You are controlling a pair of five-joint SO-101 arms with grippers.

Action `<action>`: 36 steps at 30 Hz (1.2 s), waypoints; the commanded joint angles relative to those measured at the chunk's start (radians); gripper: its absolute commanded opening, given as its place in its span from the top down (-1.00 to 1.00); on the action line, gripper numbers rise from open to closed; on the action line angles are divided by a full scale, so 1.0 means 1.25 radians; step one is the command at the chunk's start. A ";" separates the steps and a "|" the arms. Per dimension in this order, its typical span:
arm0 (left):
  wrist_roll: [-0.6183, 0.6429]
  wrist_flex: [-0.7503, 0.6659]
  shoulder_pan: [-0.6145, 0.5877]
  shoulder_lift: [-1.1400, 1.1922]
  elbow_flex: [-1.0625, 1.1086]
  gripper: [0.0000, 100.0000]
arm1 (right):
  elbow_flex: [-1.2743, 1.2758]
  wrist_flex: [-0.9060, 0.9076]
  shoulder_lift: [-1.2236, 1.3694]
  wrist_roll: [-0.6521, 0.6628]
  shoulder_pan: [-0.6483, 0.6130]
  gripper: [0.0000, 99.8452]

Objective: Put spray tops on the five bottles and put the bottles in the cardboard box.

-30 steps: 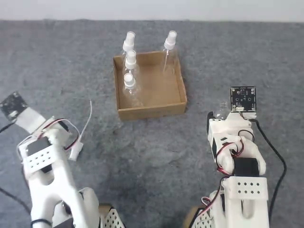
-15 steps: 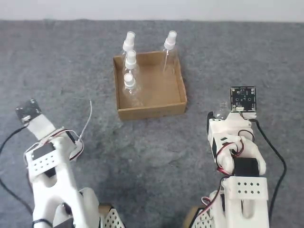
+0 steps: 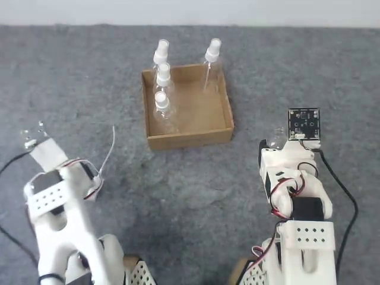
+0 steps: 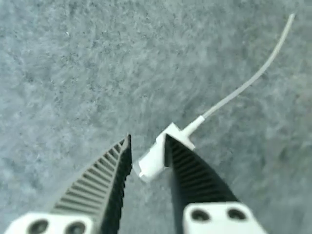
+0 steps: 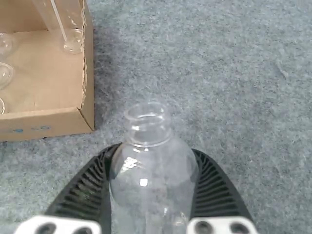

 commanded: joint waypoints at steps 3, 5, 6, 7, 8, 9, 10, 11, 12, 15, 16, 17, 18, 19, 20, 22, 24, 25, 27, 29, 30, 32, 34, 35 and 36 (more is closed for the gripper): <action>-0.045 0.096 -0.002 0.006 -0.126 0.68 | -0.011 -0.020 -0.018 0.000 0.009 0.90; -0.045 0.086 -0.002 0.006 -0.116 0.68 | -0.011 -0.020 -0.018 0.000 0.009 0.90; -0.045 0.081 -0.002 0.006 -0.107 0.68 | -0.011 -0.020 -0.018 0.000 0.009 0.90; -0.045 0.080 -0.002 0.006 -0.096 0.68 | -0.011 -0.019 -0.018 0.000 0.009 0.90; -0.047 0.076 -0.001 0.006 -0.085 0.68 | -0.011 -0.019 -0.018 0.000 0.009 0.90; -0.056 0.076 0.000 0.006 -0.077 0.68 | -0.011 -0.019 -0.018 0.000 0.009 0.90; -0.076 0.076 0.001 0.006 -0.071 0.68 | -0.011 -0.019 -0.018 0.000 0.009 0.90; -0.096 0.076 0.001 0.006 -0.064 0.68 | -0.011 -0.019 -0.018 0.000 0.009 0.90; -0.110 0.076 0.001 0.006 -0.064 0.68 | -0.011 -0.019 -0.018 0.000 0.009 0.90; -0.147 0.080 0.001 0.006 -0.063 0.68 | -0.011 -0.018 -0.018 0.000 0.009 0.90; -0.162 0.080 0.001 0.006 -0.063 0.68 | -0.011 -0.018 -0.018 0.000 0.009 0.90; -0.173 0.080 0.001 0.006 -0.063 0.68 | -0.011 -0.018 -0.018 0.000 0.009 0.90; -0.182 0.080 0.001 0.006 -0.063 0.68 | -0.011 -0.018 -0.018 0.000 0.009 0.90; -0.187 0.080 0.001 0.007 -0.063 0.68 | -0.011 -0.018 -0.018 0.000 0.009 0.90; -0.189 0.080 0.001 0.007 -0.062 0.68 | -0.011 -0.018 -0.018 0.000 0.009 0.90; -0.206 0.074 0.002 0.012 -0.055 0.68 | -0.011 -0.018 -0.018 0.000 0.009 0.90; -0.227 0.060 0.002 0.042 -0.055 0.68 | -0.011 -0.018 -0.018 0.000 0.009 0.90; -0.237 0.049 0.002 0.068 -0.056 0.68 | -0.011 -0.018 -0.018 0.000 0.009 0.90; -0.253 0.025 0.002 0.136 -0.068 0.68 | -0.011 -0.018 -0.018 0.000 0.008 0.90; -0.253 0.017 0.002 0.209 -0.100 0.68 | -0.011 -0.018 -0.018 0.000 0.008 0.90; -0.254 0.017 0.001 0.241 -0.120 0.69 | -0.011 -0.018 -0.017 0.000 0.008 0.90; -0.254 0.020 0.001 0.301 -0.159 0.74 | -0.011 -0.018 -0.017 0.000 0.008 0.90; -0.255 0.016 0.002 0.360 -0.196 0.82 | -0.011 -0.018 -0.017 0.000 0.008 0.90; -0.255 0.016 0.002 0.387 -0.214 0.85 | -0.011 -0.018 -0.015 0.000 0.008 0.90; -0.255 0.020 0.002 0.409 -0.233 0.89 | -0.011 -0.018 -0.015 0.000 0.008 0.90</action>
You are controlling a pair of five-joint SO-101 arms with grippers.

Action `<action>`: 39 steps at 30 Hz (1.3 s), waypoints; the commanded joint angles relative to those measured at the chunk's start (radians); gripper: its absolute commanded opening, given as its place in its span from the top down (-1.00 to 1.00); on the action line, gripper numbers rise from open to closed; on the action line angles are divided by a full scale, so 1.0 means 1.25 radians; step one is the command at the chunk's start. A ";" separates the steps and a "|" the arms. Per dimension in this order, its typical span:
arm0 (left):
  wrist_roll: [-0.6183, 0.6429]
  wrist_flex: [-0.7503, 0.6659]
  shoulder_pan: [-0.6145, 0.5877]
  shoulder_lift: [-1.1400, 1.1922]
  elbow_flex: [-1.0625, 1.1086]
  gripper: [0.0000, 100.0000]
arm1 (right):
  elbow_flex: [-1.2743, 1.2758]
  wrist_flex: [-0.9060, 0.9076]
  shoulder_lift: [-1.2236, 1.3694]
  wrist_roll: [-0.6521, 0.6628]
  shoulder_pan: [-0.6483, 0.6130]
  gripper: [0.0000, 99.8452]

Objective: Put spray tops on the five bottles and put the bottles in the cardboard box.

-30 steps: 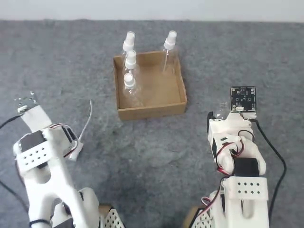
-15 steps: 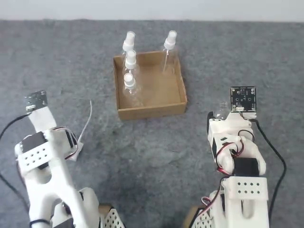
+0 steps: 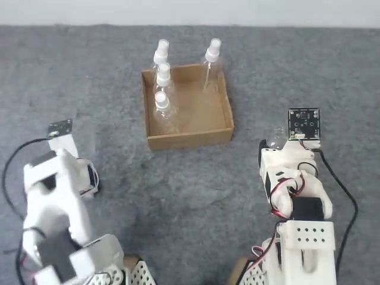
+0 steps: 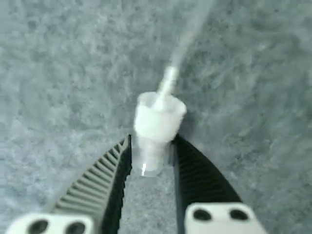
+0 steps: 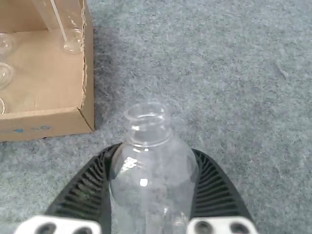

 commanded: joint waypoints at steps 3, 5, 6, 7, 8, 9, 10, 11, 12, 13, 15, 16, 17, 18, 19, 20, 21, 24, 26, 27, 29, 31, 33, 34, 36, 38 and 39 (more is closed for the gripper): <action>-0.004 -0.017 0.001 0.130 -0.139 0.98 | -0.011 -0.018 -0.015 0.000 0.009 0.90; -0.001 -0.014 0.000 0.152 -0.150 0.98 | -0.011 -0.018 -0.015 0.000 0.009 0.90; 0.000 -0.002 0.000 0.157 -0.152 0.98 | -0.011 -0.019 -0.015 0.000 0.009 0.90; 0.004 0.014 0.000 0.156 -0.153 0.98 | -0.011 -0.019 -0.015 0.000 0.009 0.90; 0.016 0.033 0.000 0.153 -0.153 0.98 | -0.011 -0.019 -0.015 0.000 0.008 0.90; 0.038 0.052 0.001 0.146 -0.154 0.98 | -0.011 -0.019 -0.015 0.000 0.008 0.90; 0.066 0.066 0.001 0.135 -0.157 0.98 | -0.011 -0.019 -0.015 0.000 0.007 0.90; 0.099 0.080 0.001 0.123 -0.163 0.98 | -0.011 -0.019 -0.015 0.000 0.007 0.90; 0.136 0.092 0.001 0.109 -0.170 0.98 | -0.011 -0.019 -0.015 0.000 0.007 0.90; 0.176 0.102 0.001 0.095 -0.180 0.98 | -0.011 -0.019 -0.015 0.000 0.007 0.90; 0.250 0.117 0.001 0.064 -0.201 0.98 | -0.011 -0.019 -0.015 0.000 0.007 0.90; 0.290 0.119 0.001 0.050 -0.206 0.98 | -0.011 -0.019 -0.015 0.000 0.007 0.90; 0.330 0.117 0.001 0.038 -0.208 0.98 | -0.011 -0.019 -0.015 0.000 0.007 0.90; 0.367 0.113 0.001 0.028 -0.211 0.98 | -0.011 -0.019 -0.015 0.000 0.007 0.90; 0.399 0.113 0.001 0.022 -0.212 0.98 | -0.011 -0.019 -0.015 0.000 0.007 0.90; 0.428 0.118 0.002 0.016 -0.212 0.98 | -0.011 -0.019 -0.015 0.000 0.007 0.90; 0.459 0.118 0.010 0.012 -0.212 0.98 | -0.011 -0.019 -0.015 0.000 0.007 0.90; 0.613 0.118 0.050 0.014 -0.207 0.98 | -0.011 -0.019 -0.015 0.000 0.007 0.90; 0.735 0.115 0.076 0.012 -0.193 0.98 | -0.011 -0.019 -0.015 0.000 0.007 0.90; 0.795 0.113 0.090 0.012 -0.185 0.98 | -0.011 -0.019 -0.015 0.000 0.007 0.90; 0.900 0.113 0.123 0.012 -0.174 0.98 | -0.011 -0.019 -0.015 0.000 0.008 0.90; 0.992 0.112 0.153 0.012 -0.169 0.98 | -0.011 -0.019 -0.015 0.000 0.008 0.90; 1.073 0.113 0.173 0.012 -0.169 0.98 | -0.011 -0.019 -0.015 0.000 0.007 0.90; 1.108 0.113 0.177 0.012 -0.169 0.97 | -0.011 -0.019 -0.015 0.000 0.007 0.90; 1.159 0.113 0.180 0.012 -0.172 0.96 | -0.011 -0.019 -0.015 0.000 0.007 0.90; 1.176 0.113 0.180 0.012 -0.175 0.87 | -0.011 -0.019 -0.015 0.000 0.007 0.90; 1.173 0.112 0.180 0.011 -0.175 0.82 | -0.011 -0.019 -0.015 0.000 0.007 0.90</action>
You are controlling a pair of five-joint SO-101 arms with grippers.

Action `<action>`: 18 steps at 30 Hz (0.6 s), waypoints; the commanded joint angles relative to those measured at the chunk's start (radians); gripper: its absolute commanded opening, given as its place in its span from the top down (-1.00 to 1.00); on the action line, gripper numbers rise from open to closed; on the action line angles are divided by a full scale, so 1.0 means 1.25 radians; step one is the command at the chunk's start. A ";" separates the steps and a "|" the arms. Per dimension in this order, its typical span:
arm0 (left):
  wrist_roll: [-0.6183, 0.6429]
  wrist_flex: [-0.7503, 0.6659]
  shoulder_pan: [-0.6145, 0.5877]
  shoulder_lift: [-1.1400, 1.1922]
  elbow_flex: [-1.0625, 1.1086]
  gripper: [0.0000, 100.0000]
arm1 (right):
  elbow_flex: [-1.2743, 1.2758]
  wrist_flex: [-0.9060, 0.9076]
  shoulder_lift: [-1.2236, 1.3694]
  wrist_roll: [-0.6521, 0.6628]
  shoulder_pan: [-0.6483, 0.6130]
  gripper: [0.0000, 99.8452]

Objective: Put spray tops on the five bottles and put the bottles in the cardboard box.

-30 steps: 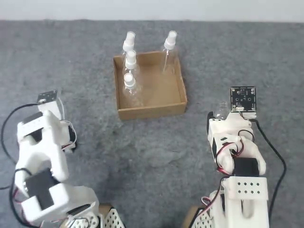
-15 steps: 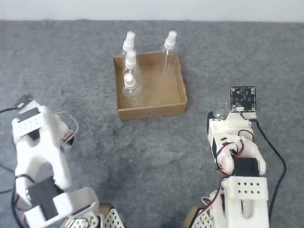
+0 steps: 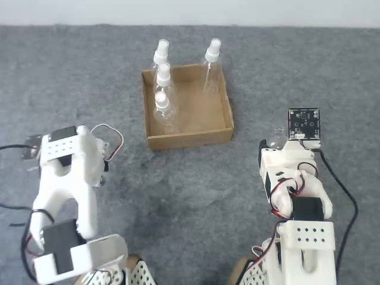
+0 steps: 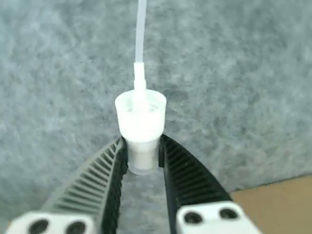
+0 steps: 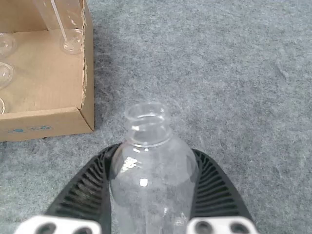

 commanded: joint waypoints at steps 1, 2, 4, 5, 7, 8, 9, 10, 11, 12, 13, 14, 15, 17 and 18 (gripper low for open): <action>0.044 0.004 0.009 -0.053 -0.008 0.76 | -0.011 -0.019 -0.015 0.000 0.007 0.90; 0.044 0.004 0.009 -0.054 -0.008 0.70 | -0.011 -0.019 -0.015 0.000 0.007 0.90; 0.044 0.004 0.009 -0.055 -0.008 0.62 | -0.011 -0.019 -0.015 0.000 0.007 0.90; 0.044 0.004 0.009 -0.055 -0.008 0.60 | -0.011 -0.019 -0.015 0.000 0.008 0.90; 0.043 0.004 0.009 -0.056 -0.009 0.59 | -0.011 -0.019 -0.015 0.000 0.008 0.90; 0.038 0.004 0.009 -0.056 -0.009 0.59 | -0.011 -0.019 -0.015 0.000 0.008 0.90; 0.020 0.006 0.007 -0.058 -0.009 0.59 | -0.011 -0.019 -0.015 0.000 0.008 0.90; -0.007 0.009 0.006 -0.058 -0.010 0.59 | -0.011 -0.019 -0.015 0.000 0.008 0.90; -0.043 0.011 0.005 -0.058 -0.013 0.59 | -0.011 -0.019 -0.015 0.000 0.008 0.90; -0.079 0.014 0.004 -0.058 -0.017 0.59 | -0.011 -0.019 -0.015 0.000 0.008 0.90; -0.118 0.022 0.004 -0.058 -0.024 0.59 | -0.011 -0.019 -0.015 0.000 0.008 0.90; -0.152 0.033 0.004 -0.058 -0.034 0.59 | -0.011 -0.019 -0.015 0.000 0.008 0.90; -0.185 0.049 0.004 -0.058 -0.047 0.59 | -0.011 -0.019 -0.015 0.000 0.008 0.90; -0.242 0.088 0.004 -0.058 -0.082 0.59 | -0.011 -0.019 -0.015 0.000 0.009 0.90; -0.265 0.114 0.004 -0.058 -0.104 0.59 | -0.011 -0.019 -0.017 0.000 0.009 0.90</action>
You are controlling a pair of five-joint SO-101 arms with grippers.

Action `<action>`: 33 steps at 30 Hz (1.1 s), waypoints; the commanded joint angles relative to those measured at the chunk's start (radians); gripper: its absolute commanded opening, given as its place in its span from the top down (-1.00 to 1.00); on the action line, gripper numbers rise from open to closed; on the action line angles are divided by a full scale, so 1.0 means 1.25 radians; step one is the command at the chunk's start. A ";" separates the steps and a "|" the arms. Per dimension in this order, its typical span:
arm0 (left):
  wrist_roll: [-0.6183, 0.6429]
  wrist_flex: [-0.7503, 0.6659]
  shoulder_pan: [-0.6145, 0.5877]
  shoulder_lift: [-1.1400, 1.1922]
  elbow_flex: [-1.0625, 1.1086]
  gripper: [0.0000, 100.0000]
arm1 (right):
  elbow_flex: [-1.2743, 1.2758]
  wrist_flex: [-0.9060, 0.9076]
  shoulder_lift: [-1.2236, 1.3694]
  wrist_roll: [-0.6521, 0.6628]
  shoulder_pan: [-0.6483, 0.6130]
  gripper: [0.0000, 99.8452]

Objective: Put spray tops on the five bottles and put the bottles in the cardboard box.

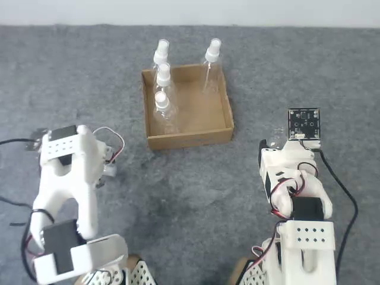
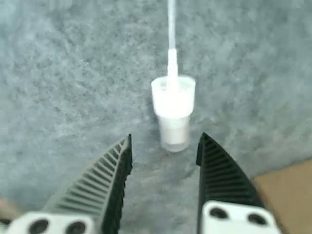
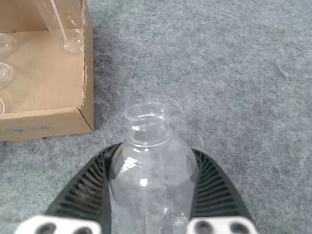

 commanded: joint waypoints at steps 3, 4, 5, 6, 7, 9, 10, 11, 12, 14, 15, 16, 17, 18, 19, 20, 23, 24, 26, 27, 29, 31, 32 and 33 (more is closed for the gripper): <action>-0.168 0.140 0.000 -0.054 -0.143 0.59 | -0.011 -0.020 -0.015 0.000 0.007 0.90; -0.188 0.151 0.000 -0.054 -0.154 0.59 | -0.011 -0.020 -0.015 0.000 0.007 0.90; -0.204 0.155 0.000 -0.054 -0.163 0.59 | -0.011 -0.020 -0.015 0.000 0.007 0.90; -0.216 0.153 0.000 -0.054 -0.170 0.59 | -0.011 -0.020 -0.015 0.000 0.007 0.90; -0.227 0.153 0.000 -0.054 -0.176 0.59 | -0.011 -0.020 -0.015 0.000 0.007 0.90; -0.255 0.156 0.000 -0.054 -0.187 0.59 | -0.011 -0.020 -0.015 0.000 0.008 0.90; -0.282 0.158 0.000 -0.054 -0.191 0.59 | -0.011 -0.020 -0.015 0.000 0.009 0.90; -0.324 0.160 0.000 -0.054 -0.193 0.59 | -0.011 -0.020 -0.015 0.000 0.009 0.90; -0.378 0.160 0.000 -0.054 -0.196 0.59 | -0.011 -0.020 -0.015 0.000 0.009 0.90; -0.509 0.158 0.000 -0.050 -0.213 0.60 | -0.011 -0.020 -0.015 0.000 0.009 0.90; -0.582 0.158 -0.001 -0.049 -0.224 0.60 | -0.011 -0.020 -0.015 0.000 0.009 0.90; -0.649 0.158 -0.006 -0.049 -0.233 0.60 | -0.011 -0.020 -0.015 0.000 0.009 0.90; -0.712 0.158 -0.018 -0.049 -0.240 0.60 | -0.011 -0.020 -0.015 0.000 0.009 0.90; -0.772 0.158 -0.032 -0.049 -0.249 0.60 | -0.011 -0.020 -0.015 0.000 0.009 0.90; -0.831 0.157 -0.045 -0.050 -0.258 0.60 | -0.011 -0.020 -0.015 0.000 0.009 0.90; -0.889 0.156 -0.058 -0.050 -0.268 0.60 | -0.011 -0.020 -0.015 0.000 0.009 0.90; -1.069 0.152 -0.081 -0.045 -0.282 0.60 | -0.011 -0.020 -0.015 0.000 0.009 0.90; -1.128 0.152 -0.082 -0.045 -0.283 0.60 | -0.011 -0.020 -0.015 0.002 0.009 0.90; -1.236 0.160 -0.082 -0.045 -0.278 0.60 | -0.011 -0.020 -0.015 0.023 0.009 0.90; -1.280 0.160 -0.082 -0.045 -0.277 0.60 | -0.011 -0.020 -0.015 0.028 0.009 0.90; -1.359 0.155 -0.082 -0.045 -0.274 0.60 | -0.011 -0.020 -0.015 0.031 0.009 0.90; -1.453 0.153 -0.082 -0.044 -0.274 0.60 | -0.011 -0.020 -0.015 0.032 0.009 0.90; -1.511 0.153 -0.082 -0.044 -0.274 0.60 | -0.011 -0.020 -0.015 0.032 0.009 0.90; -1.566 0.153 -0.082 -0.044 -0.274 0.60 | -0.011 -0.020 -0.015 0.032 0.009 0.90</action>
